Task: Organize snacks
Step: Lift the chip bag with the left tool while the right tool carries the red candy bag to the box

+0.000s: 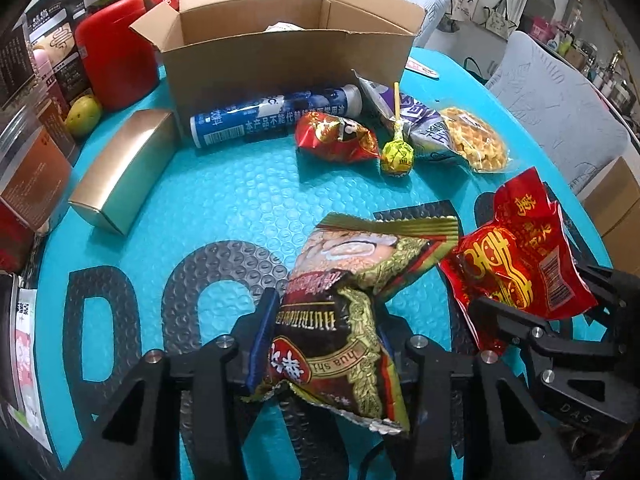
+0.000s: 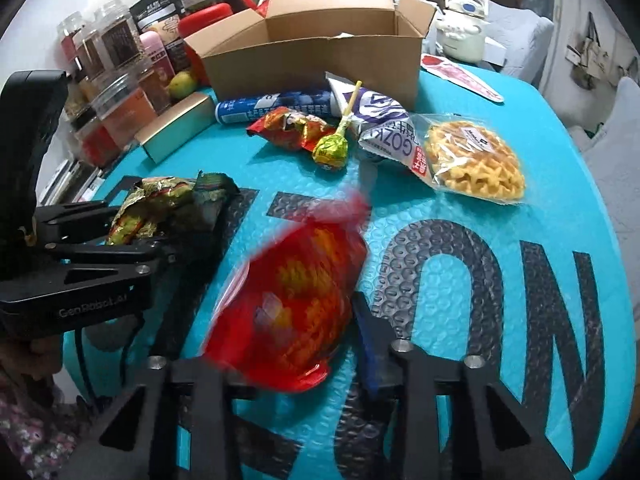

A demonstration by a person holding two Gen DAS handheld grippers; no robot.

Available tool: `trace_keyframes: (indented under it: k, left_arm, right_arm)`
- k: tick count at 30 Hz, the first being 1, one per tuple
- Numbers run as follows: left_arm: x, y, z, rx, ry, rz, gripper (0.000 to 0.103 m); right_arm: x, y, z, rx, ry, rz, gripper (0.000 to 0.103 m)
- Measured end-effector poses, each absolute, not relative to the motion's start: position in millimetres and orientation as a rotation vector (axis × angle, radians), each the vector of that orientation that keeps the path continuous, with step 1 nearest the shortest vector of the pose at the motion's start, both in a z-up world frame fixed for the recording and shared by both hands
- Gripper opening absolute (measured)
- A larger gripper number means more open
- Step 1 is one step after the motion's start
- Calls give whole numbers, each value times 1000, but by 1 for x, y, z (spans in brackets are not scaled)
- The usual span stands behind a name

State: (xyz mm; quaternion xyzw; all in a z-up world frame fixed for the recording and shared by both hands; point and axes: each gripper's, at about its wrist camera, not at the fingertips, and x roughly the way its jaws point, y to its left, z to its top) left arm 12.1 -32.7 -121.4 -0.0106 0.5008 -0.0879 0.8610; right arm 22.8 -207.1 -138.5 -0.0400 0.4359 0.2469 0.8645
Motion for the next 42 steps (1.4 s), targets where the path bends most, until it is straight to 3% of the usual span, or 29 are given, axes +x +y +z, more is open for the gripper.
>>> trace_keyframes:
  k: [17,42]
  left_arm:
    - [-1,-28,-92,-88,1023,-257,40]
    - [57,-7,-2,-62,749,-269,40]
  right_arm:
    - [10,-220,-120,34,905,615,34]
    - [69,-196,-29,4,695,687,34]
